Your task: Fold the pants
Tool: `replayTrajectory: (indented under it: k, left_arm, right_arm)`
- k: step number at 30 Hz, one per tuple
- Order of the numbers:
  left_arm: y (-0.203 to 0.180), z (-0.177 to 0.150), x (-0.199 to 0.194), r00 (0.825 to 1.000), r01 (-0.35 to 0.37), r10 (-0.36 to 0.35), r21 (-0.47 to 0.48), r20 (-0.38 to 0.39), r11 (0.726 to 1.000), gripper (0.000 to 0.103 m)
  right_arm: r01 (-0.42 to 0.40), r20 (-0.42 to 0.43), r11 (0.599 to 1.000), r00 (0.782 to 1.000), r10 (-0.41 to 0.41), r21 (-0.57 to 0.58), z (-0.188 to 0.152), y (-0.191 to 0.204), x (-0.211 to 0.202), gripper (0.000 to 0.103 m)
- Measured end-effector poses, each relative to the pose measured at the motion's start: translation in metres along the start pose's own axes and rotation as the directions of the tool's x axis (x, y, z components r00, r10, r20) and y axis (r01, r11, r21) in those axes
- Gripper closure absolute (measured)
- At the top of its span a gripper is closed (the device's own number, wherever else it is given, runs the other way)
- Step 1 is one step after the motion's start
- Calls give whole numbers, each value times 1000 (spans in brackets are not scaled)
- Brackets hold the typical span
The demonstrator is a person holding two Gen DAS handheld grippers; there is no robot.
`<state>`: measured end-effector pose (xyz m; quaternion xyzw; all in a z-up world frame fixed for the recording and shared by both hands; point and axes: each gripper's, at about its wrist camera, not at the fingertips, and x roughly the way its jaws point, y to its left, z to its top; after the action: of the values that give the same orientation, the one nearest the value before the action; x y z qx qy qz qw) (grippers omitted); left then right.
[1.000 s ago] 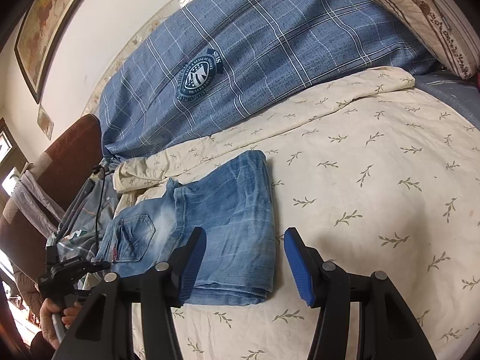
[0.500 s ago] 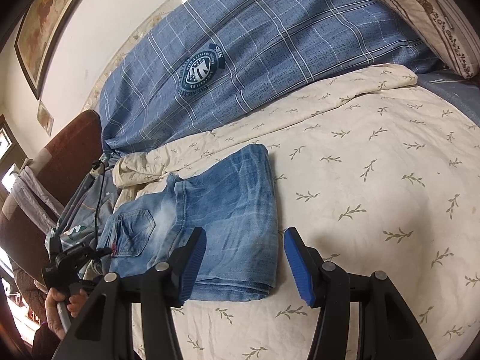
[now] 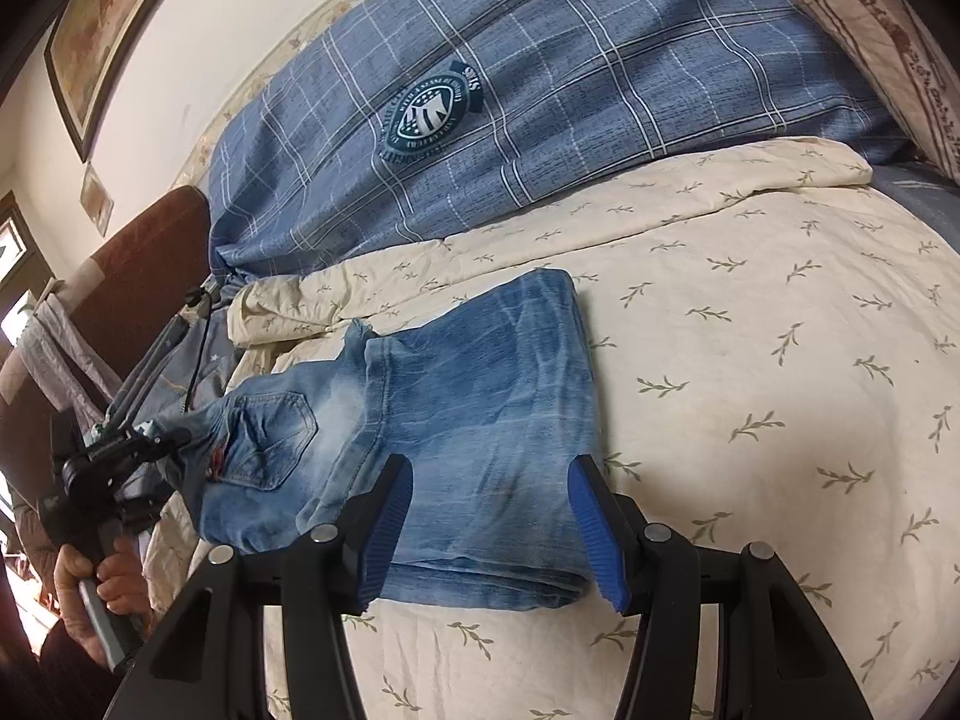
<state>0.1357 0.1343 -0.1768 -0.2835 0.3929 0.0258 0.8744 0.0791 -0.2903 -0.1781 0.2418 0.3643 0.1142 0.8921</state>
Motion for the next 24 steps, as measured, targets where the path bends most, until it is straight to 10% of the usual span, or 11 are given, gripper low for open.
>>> replayTrajectory:
  k: [4, 8, 13, 24]
  left_arm:
    - [20, -7, 21, 998, -38, 34, -66, -51, 997, 22]
    - [41, -18, 34, 993, -70, 58, -118, -103, 991, 22]
    - [31, -13, 27, 992, -57, 45, -107, -114, 993, 65]
    - [-22, -14, -6, 992, -127, 127, 142, 11, 982, 81]
  right_arm:
    - [1, 5, 1000, 1000, -1, -5, 0, 1, -2, 45]
    - [0, 9, 1000, 1000, 0, 8, 1, -4, -4, 45]
    - [0, 15, 1000, 1000, 0, 13, 2, -5, -6, 45]
    - [-48, 2, 998, 999, 48, -39, -1, 8, 0, 46]
